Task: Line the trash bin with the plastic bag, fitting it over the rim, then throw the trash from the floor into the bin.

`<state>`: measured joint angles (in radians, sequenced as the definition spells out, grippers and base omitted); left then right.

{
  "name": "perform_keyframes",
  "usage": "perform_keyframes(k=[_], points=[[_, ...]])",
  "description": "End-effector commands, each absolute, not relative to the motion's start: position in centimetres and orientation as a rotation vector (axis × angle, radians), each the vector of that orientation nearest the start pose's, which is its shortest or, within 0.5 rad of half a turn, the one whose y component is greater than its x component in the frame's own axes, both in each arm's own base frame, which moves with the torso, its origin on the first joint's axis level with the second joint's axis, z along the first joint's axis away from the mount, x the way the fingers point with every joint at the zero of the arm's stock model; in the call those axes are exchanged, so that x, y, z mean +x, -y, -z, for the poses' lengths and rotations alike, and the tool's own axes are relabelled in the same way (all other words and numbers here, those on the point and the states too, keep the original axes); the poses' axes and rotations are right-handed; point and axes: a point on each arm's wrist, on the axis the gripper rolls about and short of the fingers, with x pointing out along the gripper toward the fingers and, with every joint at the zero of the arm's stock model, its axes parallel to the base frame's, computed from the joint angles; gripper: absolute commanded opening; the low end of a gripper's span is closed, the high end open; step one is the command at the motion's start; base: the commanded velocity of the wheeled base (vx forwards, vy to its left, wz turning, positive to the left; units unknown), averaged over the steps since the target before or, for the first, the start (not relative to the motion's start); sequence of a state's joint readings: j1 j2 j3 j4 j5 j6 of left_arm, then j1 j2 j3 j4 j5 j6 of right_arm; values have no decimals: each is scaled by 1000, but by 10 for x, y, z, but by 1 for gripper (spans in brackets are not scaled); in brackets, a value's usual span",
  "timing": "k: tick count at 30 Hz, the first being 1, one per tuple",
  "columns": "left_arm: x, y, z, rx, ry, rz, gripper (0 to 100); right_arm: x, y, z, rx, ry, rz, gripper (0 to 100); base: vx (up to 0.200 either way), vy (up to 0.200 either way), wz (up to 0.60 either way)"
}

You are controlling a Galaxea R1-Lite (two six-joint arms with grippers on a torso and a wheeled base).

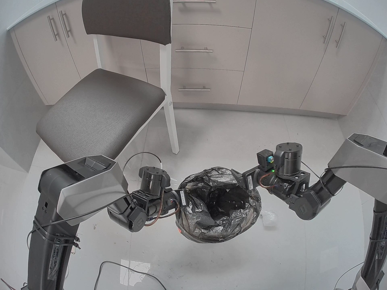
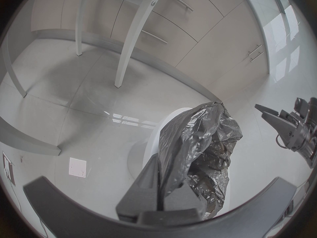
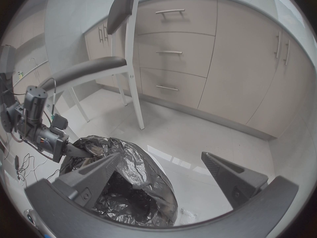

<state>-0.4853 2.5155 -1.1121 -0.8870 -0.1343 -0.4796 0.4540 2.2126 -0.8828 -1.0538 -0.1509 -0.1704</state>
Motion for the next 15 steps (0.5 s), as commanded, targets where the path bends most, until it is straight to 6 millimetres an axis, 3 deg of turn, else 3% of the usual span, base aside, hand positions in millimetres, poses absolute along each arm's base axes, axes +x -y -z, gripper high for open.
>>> perform_keyframes(k=[1,15], points=[[383,205,35,-361,-651,468,0,377,-186,-40,-276,-290,-317,100,0,0,0],[384,205,34,-362,-650,468,0,391,-196,-12,-292,-332,-309,100,0,0,0]])
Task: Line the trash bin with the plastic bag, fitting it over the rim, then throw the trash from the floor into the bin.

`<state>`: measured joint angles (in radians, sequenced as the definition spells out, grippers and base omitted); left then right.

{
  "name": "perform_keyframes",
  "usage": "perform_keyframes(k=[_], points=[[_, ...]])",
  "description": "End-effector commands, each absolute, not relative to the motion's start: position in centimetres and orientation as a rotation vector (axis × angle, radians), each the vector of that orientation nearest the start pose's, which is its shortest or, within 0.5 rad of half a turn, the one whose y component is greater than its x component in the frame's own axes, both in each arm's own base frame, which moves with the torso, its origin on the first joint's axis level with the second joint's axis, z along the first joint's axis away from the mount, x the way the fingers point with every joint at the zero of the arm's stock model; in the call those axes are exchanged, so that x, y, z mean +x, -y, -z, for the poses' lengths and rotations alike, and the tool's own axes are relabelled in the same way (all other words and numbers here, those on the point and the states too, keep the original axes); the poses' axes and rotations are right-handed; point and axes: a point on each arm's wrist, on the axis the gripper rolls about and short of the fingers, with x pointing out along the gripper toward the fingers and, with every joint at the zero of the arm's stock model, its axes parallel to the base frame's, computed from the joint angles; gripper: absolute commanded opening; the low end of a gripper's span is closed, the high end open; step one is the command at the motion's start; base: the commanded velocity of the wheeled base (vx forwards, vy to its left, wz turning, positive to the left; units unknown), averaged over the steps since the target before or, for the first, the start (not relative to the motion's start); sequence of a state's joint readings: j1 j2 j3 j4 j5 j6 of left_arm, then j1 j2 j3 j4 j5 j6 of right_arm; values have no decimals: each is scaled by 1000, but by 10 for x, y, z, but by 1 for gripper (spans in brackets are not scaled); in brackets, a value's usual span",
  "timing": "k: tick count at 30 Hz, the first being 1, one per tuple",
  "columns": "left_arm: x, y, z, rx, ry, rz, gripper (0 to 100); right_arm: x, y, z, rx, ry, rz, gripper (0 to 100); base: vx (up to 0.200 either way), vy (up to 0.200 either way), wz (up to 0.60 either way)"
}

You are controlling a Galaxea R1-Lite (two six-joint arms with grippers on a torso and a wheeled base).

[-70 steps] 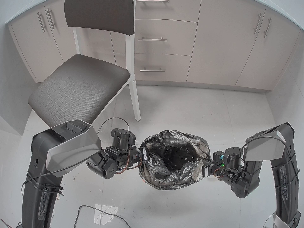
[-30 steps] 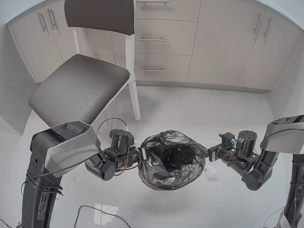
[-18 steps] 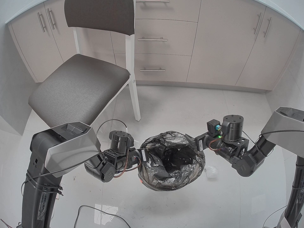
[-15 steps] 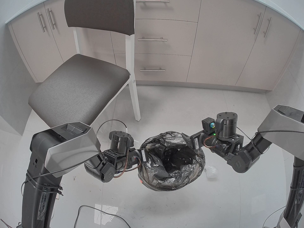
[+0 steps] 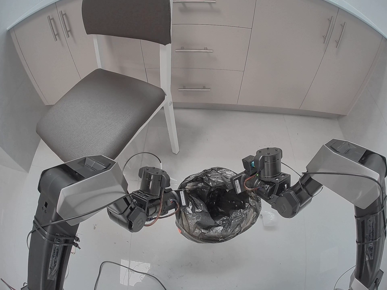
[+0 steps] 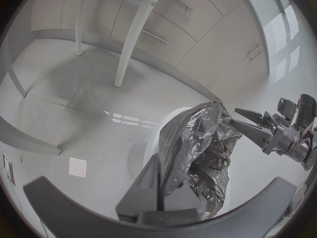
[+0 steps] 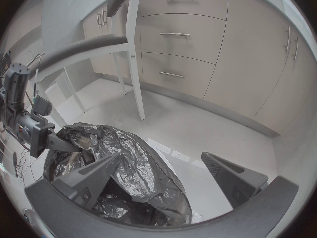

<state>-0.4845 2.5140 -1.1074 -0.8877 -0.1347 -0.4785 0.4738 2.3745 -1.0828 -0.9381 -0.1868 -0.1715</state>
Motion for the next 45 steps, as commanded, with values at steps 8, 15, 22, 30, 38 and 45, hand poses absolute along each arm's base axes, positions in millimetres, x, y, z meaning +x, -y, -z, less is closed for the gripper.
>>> perform_keyframes(k=[8,15,22,30,38,45], points=[[383,205,35,-360,-651,468,0,403,-198,-8,-287,-313,-285,100,0,0,0],[384,206,34,-359,-646,470,0,419,-197,-4,-286,-307,-244,100,0,0,0],[390,207,33,-366,-628,472,0,436,-197,1,-277,-275,-191,100,0,0,0],[398,210,33,-370,-603,477,0,448,-193,7,-271,-261,-146,100,0,0,0],[400,208,31,-372,-599,470,0,453,-194,5,-262,-244,-142,100,0,0,0],[399,207,30,-371,-597,465,0,455,-190,3,-257,-238,-132,100,0,0,0]])
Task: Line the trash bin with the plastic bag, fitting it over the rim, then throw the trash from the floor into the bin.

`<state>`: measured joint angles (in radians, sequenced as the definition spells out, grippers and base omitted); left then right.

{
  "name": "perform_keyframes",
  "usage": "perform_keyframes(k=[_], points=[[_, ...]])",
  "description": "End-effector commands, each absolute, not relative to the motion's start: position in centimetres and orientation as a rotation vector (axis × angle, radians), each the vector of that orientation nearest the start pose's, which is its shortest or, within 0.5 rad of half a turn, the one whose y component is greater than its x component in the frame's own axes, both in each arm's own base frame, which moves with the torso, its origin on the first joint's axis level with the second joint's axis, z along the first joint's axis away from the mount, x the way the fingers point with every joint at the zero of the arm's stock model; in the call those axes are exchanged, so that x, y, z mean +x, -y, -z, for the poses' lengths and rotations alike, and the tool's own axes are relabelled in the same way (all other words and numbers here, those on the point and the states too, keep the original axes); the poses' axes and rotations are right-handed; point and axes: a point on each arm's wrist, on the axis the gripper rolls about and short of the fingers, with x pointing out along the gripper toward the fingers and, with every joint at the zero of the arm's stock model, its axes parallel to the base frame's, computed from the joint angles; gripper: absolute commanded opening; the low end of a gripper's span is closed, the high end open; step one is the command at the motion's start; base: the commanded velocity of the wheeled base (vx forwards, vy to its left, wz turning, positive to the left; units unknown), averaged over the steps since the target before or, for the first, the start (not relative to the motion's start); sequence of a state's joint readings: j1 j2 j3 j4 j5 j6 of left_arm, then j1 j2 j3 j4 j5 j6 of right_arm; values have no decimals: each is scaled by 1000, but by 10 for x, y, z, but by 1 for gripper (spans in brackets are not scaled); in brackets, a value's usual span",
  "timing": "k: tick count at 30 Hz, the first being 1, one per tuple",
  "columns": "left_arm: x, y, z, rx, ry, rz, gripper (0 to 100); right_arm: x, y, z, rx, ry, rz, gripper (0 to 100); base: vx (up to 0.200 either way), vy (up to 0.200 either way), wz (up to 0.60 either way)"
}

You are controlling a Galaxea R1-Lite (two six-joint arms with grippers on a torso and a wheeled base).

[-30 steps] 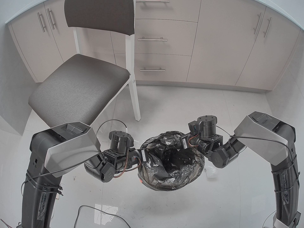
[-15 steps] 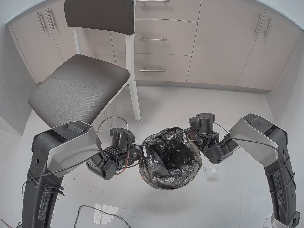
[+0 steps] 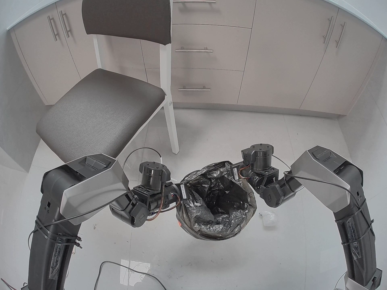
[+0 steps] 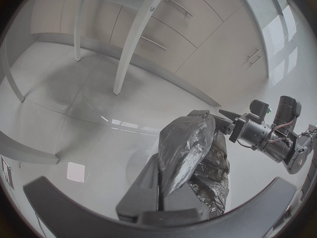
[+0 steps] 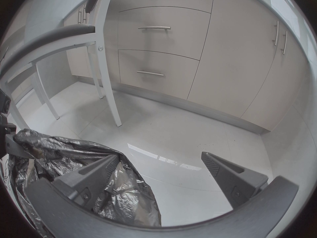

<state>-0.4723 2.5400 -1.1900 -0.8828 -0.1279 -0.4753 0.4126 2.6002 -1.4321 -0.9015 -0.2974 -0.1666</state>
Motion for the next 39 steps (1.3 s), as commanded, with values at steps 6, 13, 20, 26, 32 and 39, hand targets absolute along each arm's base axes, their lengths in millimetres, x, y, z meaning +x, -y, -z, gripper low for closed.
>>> perform_keyframes(k=[6,13,20,26,32,39], points=[[399,207,30,-369,-595,453,0,456,-189,3,-256,-239,-129,100,0,0,0],[398,207,31,-366,-597,452,0,456,-189,0,-253,-234,-128,100,0,0,0],[399,207,31,-367,-596,453,100,455,-189,0,-250,-234,-128,100,0,0,0],[399,207,30,-371,-593,453,100,455,-190,0,-250,-234,-129,100,0,0,0],[400,207,31,-371,-593,449,100,455,-190,1,-249,-233,-131,100,0,0,0],[412,206,34,-357,-541,321,100,454,-192,0,-248,-228,-133,100,0,0,0]])
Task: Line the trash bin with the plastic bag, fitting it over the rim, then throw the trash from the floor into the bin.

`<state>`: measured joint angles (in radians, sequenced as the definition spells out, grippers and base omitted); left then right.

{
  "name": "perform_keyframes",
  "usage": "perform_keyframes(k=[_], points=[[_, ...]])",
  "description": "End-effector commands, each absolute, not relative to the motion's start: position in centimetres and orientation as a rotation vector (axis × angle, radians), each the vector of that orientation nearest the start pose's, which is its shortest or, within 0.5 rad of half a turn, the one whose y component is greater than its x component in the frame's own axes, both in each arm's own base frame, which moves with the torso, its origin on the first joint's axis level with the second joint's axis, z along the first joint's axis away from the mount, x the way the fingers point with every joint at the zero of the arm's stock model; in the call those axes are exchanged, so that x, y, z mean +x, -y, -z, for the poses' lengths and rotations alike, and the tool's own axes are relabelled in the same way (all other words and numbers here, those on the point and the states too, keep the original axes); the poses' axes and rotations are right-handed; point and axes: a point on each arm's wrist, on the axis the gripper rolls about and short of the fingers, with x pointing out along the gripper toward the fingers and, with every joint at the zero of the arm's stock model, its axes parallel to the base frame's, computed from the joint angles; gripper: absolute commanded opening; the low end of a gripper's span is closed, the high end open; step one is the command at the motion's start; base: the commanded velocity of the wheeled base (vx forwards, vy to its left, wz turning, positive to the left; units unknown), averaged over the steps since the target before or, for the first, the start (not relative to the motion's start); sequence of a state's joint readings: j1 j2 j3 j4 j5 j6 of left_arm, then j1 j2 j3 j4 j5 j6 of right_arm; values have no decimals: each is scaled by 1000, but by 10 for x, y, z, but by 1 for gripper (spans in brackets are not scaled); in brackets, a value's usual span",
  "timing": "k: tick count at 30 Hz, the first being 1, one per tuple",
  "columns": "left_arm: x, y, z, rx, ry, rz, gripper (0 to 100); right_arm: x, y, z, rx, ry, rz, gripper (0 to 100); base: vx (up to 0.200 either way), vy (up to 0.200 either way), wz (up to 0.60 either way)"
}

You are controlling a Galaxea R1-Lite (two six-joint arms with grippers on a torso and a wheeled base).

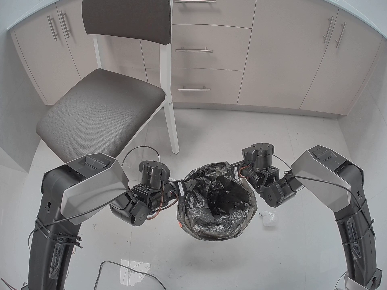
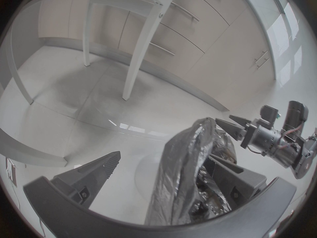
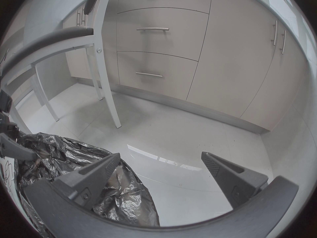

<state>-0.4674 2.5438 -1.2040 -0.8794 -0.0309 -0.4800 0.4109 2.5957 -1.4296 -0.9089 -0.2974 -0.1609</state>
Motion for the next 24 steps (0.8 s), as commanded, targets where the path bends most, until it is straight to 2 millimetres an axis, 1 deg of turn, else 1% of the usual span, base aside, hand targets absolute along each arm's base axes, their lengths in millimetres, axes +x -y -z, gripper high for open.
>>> perform_keyframes(k=[1,5,9,12,15,24], points=[[415,206,35,-352,-531,297,100,454,-191,0,-248,-228,-133,100,0,0,0],[420,207,38,-330,-544,240,100,453,-193,0,-247,-228,-136,100,0,0,0],[423,207,39,-317,-571,220,100,453,-193,-1,-244,-225,-136,100,0,0,0],[427,208,41,-289,-644,190,100,453,-193,0,-245,-225,-137,100,0,0,0],[431,208,40,-276,-678,144,100,453,-193,0,-245,-225,-137,100,0,0,0],[431,208,42,-269,-689,135,100,453,-193,1,-245,-226,-138,100,0,0,0]])
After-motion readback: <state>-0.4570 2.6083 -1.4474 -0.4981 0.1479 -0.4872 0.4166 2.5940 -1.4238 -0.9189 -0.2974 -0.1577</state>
